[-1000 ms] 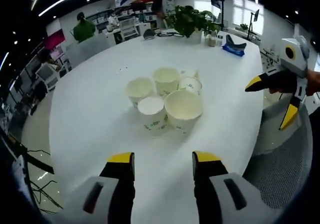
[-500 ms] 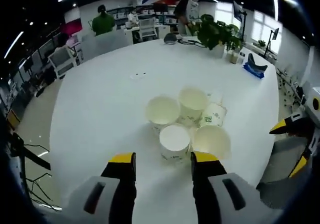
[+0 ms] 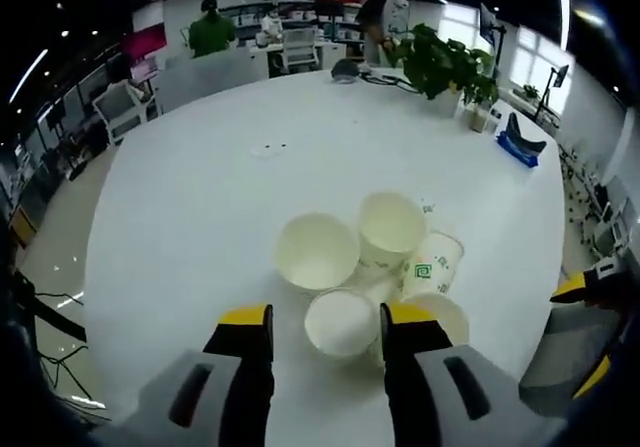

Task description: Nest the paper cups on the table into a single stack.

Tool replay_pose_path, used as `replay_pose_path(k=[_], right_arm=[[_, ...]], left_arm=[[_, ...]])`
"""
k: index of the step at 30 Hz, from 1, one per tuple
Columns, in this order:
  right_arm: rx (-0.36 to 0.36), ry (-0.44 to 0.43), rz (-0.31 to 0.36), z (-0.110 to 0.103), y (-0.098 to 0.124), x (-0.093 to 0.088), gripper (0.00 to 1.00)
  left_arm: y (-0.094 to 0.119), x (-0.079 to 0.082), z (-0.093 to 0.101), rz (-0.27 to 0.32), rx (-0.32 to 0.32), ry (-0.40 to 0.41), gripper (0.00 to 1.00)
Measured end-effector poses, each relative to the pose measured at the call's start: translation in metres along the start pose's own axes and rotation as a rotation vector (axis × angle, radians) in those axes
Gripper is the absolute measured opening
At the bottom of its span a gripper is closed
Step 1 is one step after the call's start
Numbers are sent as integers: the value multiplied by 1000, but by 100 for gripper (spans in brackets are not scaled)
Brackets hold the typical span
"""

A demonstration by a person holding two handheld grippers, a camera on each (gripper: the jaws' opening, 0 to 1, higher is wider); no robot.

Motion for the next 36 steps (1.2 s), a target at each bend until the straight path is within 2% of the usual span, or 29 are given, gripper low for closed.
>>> replay_pose_path(k=[11, 20, 36], right_arm=[[-3, -14, -4, 1, 2, -5, 72], [-9, -21, -5, 5, 5, -5, 72], [-6, -26, -3, 6, 3, -7, 71]], left_arm=[[-23, 5, 4, -76, -3, 8, 42], [-36, 2, -6, -144, 16, 43, 40], [-15, -9, -24, -188, 27, 1, 37]])
Point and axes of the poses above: the point that each gripper's makers call its tool centre point, and the gripper's own axes: y roughly backward along the fingers, z roughly to its right, x roughly out of its top, the point moved 8 cm from there along y, roughly backward along the fingers, and after that the axes turned 12 degrees about y, right-handed, at the moved point
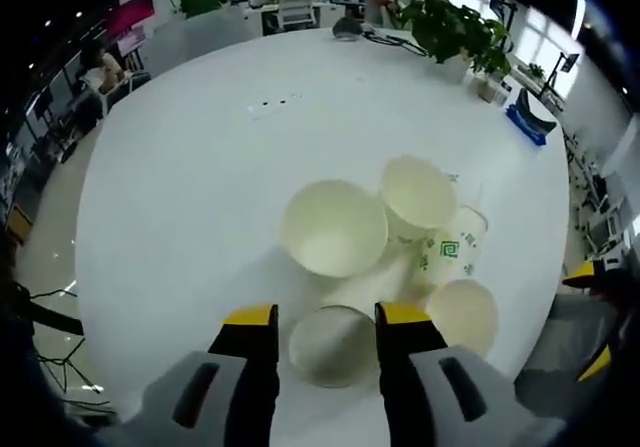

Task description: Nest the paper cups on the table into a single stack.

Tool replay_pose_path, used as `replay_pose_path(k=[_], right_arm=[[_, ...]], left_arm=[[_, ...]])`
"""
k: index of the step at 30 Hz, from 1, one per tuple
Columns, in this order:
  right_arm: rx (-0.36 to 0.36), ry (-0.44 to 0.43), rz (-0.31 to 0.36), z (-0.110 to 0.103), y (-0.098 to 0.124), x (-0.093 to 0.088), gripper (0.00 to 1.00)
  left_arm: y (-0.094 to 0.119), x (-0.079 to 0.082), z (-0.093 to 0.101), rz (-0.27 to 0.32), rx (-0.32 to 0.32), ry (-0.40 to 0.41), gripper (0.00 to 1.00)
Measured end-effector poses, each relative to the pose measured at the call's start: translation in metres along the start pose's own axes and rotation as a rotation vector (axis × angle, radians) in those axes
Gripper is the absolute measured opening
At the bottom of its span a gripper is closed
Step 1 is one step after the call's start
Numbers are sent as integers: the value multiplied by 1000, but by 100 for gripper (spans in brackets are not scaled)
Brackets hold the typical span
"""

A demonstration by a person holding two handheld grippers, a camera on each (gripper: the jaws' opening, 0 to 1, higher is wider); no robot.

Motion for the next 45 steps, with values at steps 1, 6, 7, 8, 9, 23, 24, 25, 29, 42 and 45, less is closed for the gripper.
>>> replay_pose_path(k=[1, 6, 7, 8, 9, 23, 24, 25, 29, 42, 45], right_arm=[[1, 1, -1, 0, -1, 0, 71], [7, 4, 1, -1, -3, 0, 71], [8, 3, 3, -1, -3, 0, 71], [8, 3, 3, -2, -4, 1, 71], [9, 4, 2, -2, -4, 1, 71], [4, 9, -8, 0, 1, 0, 70], [4, 9, -8, 0, 0, 0, 70], [4, 9, -9, 0, 0, 0, 70], [2, 7, -5, 1, 1, 1, 70], [39, 26, 11, -5, -13, 16, 68], [60, 38, 15, -8, -18, 21, 67]], left_arm=[[0, -1, -1, -3, 0, -2, 37], [7, -7, -1, -17, 8, -60, 40], [7, -9, 1, -17, 5, -73, 41], [7, -12, 2, -22, 1, -80, 42], [7, -15, 3, -26, -2, -83, 42], [-10, -28, 4, -8, 0, -87, 43], [-11, -27, 4, -4, 2, -90, 42], [-11, -27, 4, -3, 3, -91, 40], [-10, -26, 1, 21, 10, -105, 40], [34, -31, -25, 89, 8, -66, 39], [49, -34, -27, 105, 8, -68, 39]])
Point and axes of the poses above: the point that each gripper's makers call its tool centre point, and the gripper's own axes: y roughly backward along the fingers, z roughly to its right, x roughly out of its top, the point moved 8 cm from there along y, roughly backward along the fingers, and after that the axes turned 12 degrees about y, right-handed, at the moved point
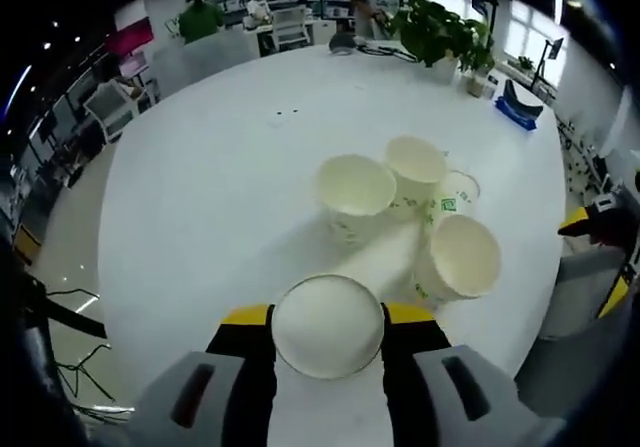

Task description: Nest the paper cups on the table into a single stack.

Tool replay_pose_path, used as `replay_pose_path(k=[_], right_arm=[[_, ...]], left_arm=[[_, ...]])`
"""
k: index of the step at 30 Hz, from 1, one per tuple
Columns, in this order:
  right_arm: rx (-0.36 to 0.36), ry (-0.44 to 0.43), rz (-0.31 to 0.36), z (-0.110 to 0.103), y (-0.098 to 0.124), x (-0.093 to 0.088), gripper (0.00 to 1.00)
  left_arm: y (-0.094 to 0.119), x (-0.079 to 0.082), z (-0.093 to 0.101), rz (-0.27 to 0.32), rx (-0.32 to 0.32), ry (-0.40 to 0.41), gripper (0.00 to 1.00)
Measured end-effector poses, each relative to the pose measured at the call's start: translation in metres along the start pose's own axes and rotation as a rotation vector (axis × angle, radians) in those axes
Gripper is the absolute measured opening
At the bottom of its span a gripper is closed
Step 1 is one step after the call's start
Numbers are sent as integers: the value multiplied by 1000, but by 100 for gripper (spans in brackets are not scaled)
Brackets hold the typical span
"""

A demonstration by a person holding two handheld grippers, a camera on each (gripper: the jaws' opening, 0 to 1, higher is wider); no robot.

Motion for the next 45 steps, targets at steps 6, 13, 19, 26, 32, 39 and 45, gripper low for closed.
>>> replay_pose_path(k=[6, 13, 19, 26, 32, 39, 45], right_arm=[[45, 28, 5, -7, -13, 10, 66], [78, 56, 27, -12, -22, 24, 62], [106, 85, 24, -16, -32, 31, 62], [110, 64, 63, -15, -37, 38, 60], [125, 49, 80, -9, -34, 43, 60], [164, -13, 91, 6, -30, 41, 60], [213, -122, 145, 16, -24, 41, 60]], left_arm=[[30, -1, 8, 48, -14, 13, 39], [59, -6, 20, 80, -25, -1, 39], [62, -1, 28, 107, -65, -40, 39], [68, 6, 47, 153, -166, -119, 39], [73, 7, 67, 227, -230, -303, 39], [75, 1, 82, 292, -341, -369, 39], [82, -5, 102, 301, -387, -453, 39]])
Point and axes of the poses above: the point that each gripper's makers call its tool centre point, and the gripper's own axes: y roughly backward along the fingers, z roughly to its right, x roughly out of its top, the point moved 8 cm from there along y, roughly backward along the fingers, and after that the axes turned 12 degrees about y, right-handed, at the moved point
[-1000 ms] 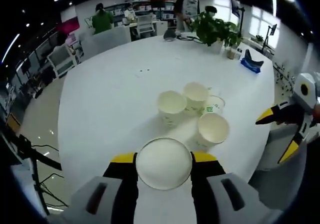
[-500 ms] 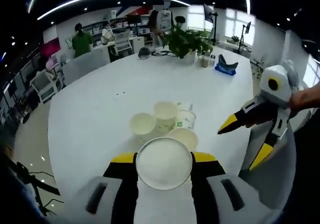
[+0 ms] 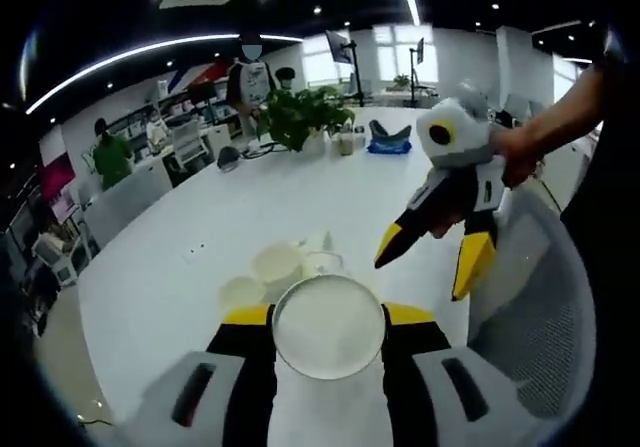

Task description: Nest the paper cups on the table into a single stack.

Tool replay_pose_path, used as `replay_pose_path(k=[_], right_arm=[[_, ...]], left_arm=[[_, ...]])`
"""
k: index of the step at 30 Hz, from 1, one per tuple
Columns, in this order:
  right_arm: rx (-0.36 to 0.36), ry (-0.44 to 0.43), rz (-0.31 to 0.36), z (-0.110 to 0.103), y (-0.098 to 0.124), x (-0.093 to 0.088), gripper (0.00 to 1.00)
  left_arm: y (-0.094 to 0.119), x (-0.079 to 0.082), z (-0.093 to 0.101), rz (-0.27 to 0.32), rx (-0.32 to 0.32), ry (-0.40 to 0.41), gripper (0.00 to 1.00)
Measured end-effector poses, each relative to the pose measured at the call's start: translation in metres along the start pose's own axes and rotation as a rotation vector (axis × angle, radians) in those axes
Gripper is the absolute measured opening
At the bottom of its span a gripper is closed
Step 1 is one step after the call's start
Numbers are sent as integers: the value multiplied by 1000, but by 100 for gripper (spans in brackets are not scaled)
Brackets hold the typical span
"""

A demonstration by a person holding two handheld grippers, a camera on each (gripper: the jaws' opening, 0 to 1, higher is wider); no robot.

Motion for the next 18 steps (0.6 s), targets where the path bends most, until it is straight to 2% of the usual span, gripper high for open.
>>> replay_pose_path(k=[4, 8, 10, 12, 13, 14, 18], right_arm=[[41, -38, 7, 1, 0, 0, 60], [119, -125, 71, -1, -2, 3, 61], [125, -130, 82, -1, -3, 4, 61], [163, -188, 109, -4, -4, 5, 61], [186, -188, 106, -6, -4, 5, 61], [164, -188, 106, -3, -6, 3, 61], [195, -227, 115, -5, -11, 1, 61]], left_arm=[[1, 7, 16, 11, -38, -22, 39], [0, 10, 27, 2, -64, -44, 39], [1, 10, 29, -1, -74, -52, 39], [1, 10, 30, -1, -81, -57, 39], [2, 10, 29, 2, -88, -59, 39], [2, 10, 30, 3, -93, -61, 39], [3, 11, 32, 6, -107, -73, 39]])
Point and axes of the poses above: the point that each gripper's makers call its tool centre point, and the gripper's own axes: y roughly backward along the fingers, z roughly to its right, x roughly out of its top, the point moved 8 cm from there along y, roughly backward along the fingers, and after that the axes turned 12 degrees about y, right-handed, at the moved point
